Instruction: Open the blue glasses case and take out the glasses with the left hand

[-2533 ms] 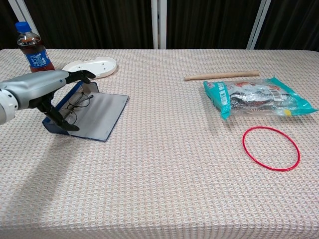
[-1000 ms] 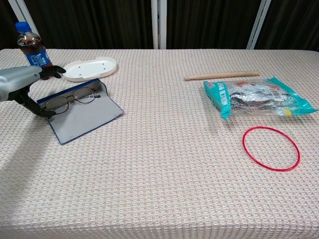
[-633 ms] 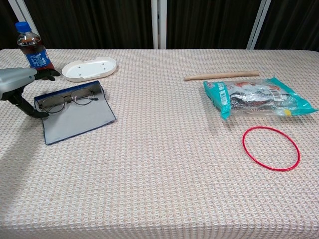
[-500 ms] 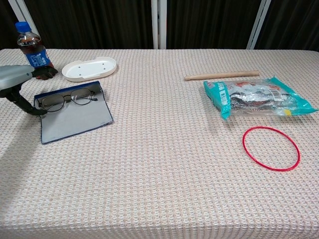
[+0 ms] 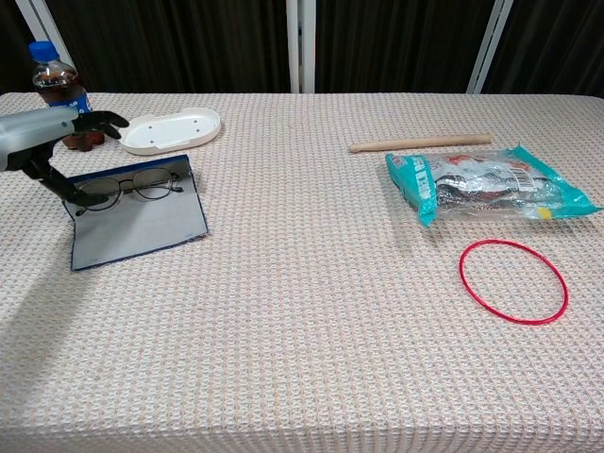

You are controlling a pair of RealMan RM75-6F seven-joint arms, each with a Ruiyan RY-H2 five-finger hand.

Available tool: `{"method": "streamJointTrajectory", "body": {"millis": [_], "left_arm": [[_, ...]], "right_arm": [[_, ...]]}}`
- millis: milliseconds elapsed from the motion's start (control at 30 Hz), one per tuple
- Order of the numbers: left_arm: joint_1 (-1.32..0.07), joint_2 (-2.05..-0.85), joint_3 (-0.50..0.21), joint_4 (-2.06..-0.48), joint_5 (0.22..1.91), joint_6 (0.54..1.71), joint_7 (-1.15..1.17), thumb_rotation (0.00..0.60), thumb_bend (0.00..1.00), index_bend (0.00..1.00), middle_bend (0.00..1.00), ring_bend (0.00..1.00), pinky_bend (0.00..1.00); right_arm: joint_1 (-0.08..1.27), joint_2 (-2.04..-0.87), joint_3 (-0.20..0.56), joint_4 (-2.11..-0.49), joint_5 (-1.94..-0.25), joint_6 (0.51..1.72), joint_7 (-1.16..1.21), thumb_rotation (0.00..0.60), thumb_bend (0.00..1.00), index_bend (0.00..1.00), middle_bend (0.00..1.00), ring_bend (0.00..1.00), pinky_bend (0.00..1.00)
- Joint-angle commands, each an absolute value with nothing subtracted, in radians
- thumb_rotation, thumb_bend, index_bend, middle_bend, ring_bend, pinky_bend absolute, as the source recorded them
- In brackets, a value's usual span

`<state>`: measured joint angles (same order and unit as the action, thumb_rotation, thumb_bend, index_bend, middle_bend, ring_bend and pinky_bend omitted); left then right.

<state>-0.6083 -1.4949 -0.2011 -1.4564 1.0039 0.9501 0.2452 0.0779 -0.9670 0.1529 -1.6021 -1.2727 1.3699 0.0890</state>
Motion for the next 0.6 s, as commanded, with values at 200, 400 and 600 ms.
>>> {"method": "streamJointTrajectory", "body": {"millis": [200,400,600], "left_arm": [[-0.713,-1.486,-0.248,-1.492,0.822,0.901,0.408,0.600,0.29,0.19,0.11,0.00,0.10],[-0.787,-1.499,-0.253,-1.495,0.648,0.916,0.543,0.600,0.30,0.21,0.14,0.00,0.11],[-0.828,-1.510,-0.242,-1.470,0.539,0.926,0.606,0.600,0.31,0.26,0.14,0.00,0.11]], "right_arm": [[0.070,-0.933,0.161,-1.635,-1.287,1.400,0.090,0.600,0.32,0.00,0.00,0.00,0.00],[0.063,-0.907,0.166,-1.658,-1.288,1.414,0.087,0.600,0.32,0.00,0.00,0.00,0.00],[0.065,-0.912,0.162,-1.656,-1.281,1.403,0.085,0.600,0.32,0.00,0.00,0.00,0.00]]}}
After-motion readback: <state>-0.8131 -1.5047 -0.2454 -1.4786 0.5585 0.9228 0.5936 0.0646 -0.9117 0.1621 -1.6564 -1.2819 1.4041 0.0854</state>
